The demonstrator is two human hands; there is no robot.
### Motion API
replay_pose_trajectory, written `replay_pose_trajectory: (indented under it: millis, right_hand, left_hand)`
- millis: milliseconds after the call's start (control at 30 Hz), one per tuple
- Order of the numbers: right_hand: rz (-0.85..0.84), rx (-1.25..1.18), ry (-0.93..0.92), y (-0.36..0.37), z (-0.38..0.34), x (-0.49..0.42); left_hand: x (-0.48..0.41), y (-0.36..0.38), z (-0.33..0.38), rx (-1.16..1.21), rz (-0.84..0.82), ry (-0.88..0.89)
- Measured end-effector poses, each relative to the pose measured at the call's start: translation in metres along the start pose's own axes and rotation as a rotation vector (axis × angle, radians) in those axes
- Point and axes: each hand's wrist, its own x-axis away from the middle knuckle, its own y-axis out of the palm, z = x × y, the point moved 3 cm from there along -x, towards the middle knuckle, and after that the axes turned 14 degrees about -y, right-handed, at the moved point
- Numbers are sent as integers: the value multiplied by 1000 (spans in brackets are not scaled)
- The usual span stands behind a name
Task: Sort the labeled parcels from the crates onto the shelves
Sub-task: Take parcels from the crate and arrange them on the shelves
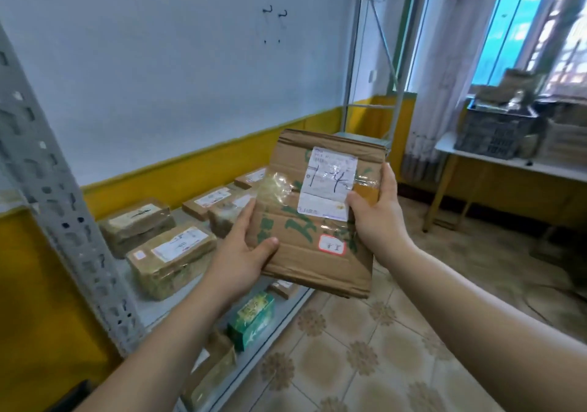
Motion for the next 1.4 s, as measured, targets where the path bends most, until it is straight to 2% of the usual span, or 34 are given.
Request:
replay_pose_trajectory:
  millis: [167, 300, 533, 700, 967, 1400]
  right_hand:
    - [89, 27, 62, -45, 39, -42]
    - [114, 20, 89, -75, 76, -85]
    - [118, -27, 103, -132, 133, -179]
    - [86, -29, 87, -155, 157, -236]
    - [44, -39, 122, -144, 218, -313]
    - [-29, -23, 151, -80, 304, -467]
  left_hand:
    - [-53, 62, 23, -136, -89, 11]
    - [-94, 112, 40, -159, -124, 8]
    - [-162, 203, 84, -143, -137, -6]
    - [-200, 242, 105, -151, -105, -6]
    - [-279, 279, 107, -178, -84, -33]
    - [-451, 305, 101, -118, -100, -124]
